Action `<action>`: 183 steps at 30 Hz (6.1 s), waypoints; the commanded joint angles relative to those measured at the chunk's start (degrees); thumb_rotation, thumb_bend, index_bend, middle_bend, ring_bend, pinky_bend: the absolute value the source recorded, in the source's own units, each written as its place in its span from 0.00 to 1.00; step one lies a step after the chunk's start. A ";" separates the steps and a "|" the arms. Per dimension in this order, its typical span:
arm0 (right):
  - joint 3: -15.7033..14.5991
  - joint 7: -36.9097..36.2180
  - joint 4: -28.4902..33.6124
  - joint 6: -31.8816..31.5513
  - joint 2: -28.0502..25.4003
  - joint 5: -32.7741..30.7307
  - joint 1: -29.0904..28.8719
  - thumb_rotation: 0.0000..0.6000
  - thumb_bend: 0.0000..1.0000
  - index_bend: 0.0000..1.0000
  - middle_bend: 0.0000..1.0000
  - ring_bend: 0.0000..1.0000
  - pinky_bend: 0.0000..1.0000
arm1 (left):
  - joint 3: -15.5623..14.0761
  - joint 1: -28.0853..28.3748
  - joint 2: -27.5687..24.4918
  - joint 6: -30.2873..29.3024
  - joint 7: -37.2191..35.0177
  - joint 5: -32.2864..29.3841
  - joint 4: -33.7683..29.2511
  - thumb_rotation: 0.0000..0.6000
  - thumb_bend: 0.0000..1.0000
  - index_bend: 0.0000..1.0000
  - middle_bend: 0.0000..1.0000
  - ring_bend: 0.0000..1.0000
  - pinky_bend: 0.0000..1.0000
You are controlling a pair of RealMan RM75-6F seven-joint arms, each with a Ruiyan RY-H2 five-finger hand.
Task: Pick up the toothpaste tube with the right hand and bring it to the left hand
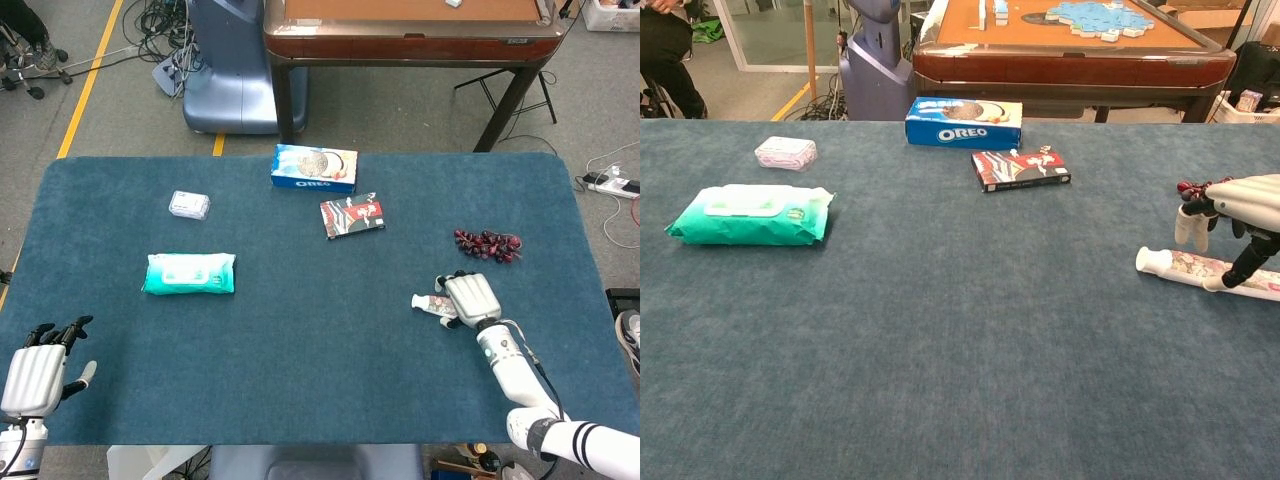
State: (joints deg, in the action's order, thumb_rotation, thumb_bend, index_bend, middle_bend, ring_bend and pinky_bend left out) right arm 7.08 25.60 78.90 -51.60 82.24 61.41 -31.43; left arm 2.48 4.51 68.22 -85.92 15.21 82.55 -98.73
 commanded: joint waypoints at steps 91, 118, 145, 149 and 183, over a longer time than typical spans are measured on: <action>4.87 -19.62 4.81 31.56 -3.40 18.70 -37.48 1.00 1.00 0.89 0.80 0.76 0.67 | 2.00 35.53 -6.22 41.56 -6.71 8.63 -2.39 1.00 0.27 0.10 0.48 0.43 0.18; 1.67 -15.83 2.33 30.47 0.18 11.29 -42.91 1.00 1.00 0.89 0.81 0.77 0.67 | 0.33 41.13 -3.62 44.97 -1.42 5.65 -3.02 1.00 0.27 0.10 0.48 0.43 0.18; 0.09 -17.34 1.02 28.91 1.70 9.75 -44.04 1.00 1.00 0.97 0.84 0.79 0.67 | -1.76 43.53 -1.67 46.59 0.63 2.64 -0.84 1.00 0.27 0.10 0.48 0.43 0.18; 0.26 -18.28 1.06 28.42 1.58 10.29 -43.79 1.00 1.00 0.99 0.85 0.80 0.67 | -2.08 43.63 -1.67 46.61 0.87 2.31 -0.85 1.00 0.27 0.11 0.48 0.43 0.18; 1.06 -30.13 1.03 26.38 1.92 18.07 -42.04 1.00 1.00 1.00 0.89 0.83 0.67 | -3.70 44.62 -1.33 46.35 -0.12 2.48 -0.83 1.00 0.27 0.12 0.48 0.43 0.18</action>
State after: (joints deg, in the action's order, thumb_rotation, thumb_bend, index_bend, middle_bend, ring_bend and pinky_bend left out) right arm 8.09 -3.99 80.07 -24.95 84.06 78.98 -73.57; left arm -1.20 49.12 66.90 -39.58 15.10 85.02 -99.55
